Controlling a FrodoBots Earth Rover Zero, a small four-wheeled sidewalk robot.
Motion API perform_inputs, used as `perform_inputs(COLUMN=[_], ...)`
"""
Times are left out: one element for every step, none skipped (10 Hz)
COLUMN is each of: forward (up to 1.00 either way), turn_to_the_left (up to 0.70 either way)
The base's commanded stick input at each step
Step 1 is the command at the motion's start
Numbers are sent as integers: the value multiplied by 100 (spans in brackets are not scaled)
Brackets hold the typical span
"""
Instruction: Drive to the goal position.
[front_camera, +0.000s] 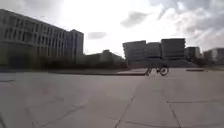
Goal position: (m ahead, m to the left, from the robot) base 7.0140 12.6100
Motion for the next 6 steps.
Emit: perform_inputs(forward=[100,100,100,100,100,100], turn_to_the_left=[42,42,42,42,42,42])
